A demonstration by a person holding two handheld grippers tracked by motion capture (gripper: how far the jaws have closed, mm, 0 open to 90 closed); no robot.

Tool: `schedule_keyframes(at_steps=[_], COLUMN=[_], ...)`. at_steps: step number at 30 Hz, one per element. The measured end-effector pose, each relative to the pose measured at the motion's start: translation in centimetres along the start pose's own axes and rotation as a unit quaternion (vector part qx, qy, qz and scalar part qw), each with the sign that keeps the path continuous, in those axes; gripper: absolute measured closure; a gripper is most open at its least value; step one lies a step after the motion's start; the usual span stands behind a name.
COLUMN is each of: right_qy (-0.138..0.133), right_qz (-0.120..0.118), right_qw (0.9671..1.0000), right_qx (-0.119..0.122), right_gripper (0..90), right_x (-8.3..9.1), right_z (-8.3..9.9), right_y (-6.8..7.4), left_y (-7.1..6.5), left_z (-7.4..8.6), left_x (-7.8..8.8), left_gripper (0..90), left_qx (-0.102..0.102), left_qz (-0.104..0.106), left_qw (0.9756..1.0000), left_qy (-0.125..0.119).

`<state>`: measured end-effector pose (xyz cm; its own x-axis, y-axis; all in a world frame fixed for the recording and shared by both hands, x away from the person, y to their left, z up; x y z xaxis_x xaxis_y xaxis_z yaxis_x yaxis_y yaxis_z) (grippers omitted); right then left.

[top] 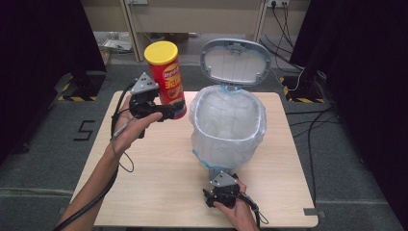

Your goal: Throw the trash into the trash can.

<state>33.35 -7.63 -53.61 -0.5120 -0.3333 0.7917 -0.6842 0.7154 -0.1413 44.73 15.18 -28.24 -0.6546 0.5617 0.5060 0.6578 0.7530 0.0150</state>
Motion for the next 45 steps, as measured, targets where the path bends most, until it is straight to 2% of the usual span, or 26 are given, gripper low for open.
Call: schedule_keyframes(at_steps=[5, 7, 16, 20, 26, 31, 38, 41, 42, 43, 45], right_qy=[-0.001, 0.001, 0.001, 0.001, 0.001, 0.001, 0.0, 0.0, 0.001, 0.001, 0.0], right_qz=[0.001, 0.001, 0.002, 0.002, 0.002, 0.001, 0.0, 0.001, 0.001, 0.001, 0.001], right_qw=[1.0, 1.0, 1.0, 1.0, 1.0, 1.0, 1.0, 1.0, 1.0, 1.0, 1.0], right_qx=[0.0, 0.0, 0.001, 0.002, 0.002, 0.001, 0.0, 0.001, 0.001, 0.001, 0.001], right_gripper=[17.2, 17.2, 17.2, 17.2, 17.2, 17.2, 17.2, 17.2, 17.2, 17.2, 17.2], right_x=[0.0, 0.0, 0.0, 0.0, 0.0, 0.0, 0.0, 0.0, 0.0, 0.0, 0.0], right_z=[0.0, 0.0, 0.0, 0.0, 0.0, 0.0, 0.0, 0.0, 0.0, 0.0, 0.0], right_y=[0.0, 0.0, 0.0, 0.0, 0.0, 0.0, 0.0, 0.0, 0.0, 0.0, 0.0], left_y=[-0.8, -1.7, -4.0, -5.0, -6.4, -7.8, -8.2, -8.3, -8.4, -8.4, -8.5], left_z=[-1.3, -2.3, -3.6, -4.0, -3.9, -3.5, -3.0, -2.8, -2.6, -2.6, -2.3], left_x=[0.0, -0.2, -1.5, -2.3, -4.2, -5.8, -7.1, -7.4, -7.6, -7.6, -7.8], left_gripper=[23.9, 23.9, 23.9, 23.9, 23.9, 23.8, 23.8, 23.7, 23.7, 23.7, 23.6], left_qx=[-0.013, -0.022, -0.038, -0.046, -0.054, -0.065, -0.071, -0.067, -0.076, -0.076, -0.08], left_qz=[0.0, 0.007, 0.029, 0.04, 0.055, 0.071, 0.082, 0.087, 0.087, 0.087, 0.09], left_qw=[0.9999, 0.9997, 0.9989, 0.9981, 0.9966, 0.9939, 0.9905, 0.9899, 0.9882, 0.9882, 0.9864], left_qy=[-0.004, -0.006, -0.002, 0.007, 0.029, 0.055, 0.083, 0.09, 0.101, 0.101, 0.112])
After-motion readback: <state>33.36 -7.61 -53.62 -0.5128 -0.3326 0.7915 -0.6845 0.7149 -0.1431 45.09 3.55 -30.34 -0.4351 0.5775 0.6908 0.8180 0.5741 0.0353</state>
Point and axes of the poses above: each handheld gripper's, and its own axes: x roughly backward along the jaws, z roughly out of its underside, y roughly to its left, the point moved 3 cm from there along -x, roughly forward along the jaws, and after that the axes turned 10 degrees about y, right-handed, at the moved point
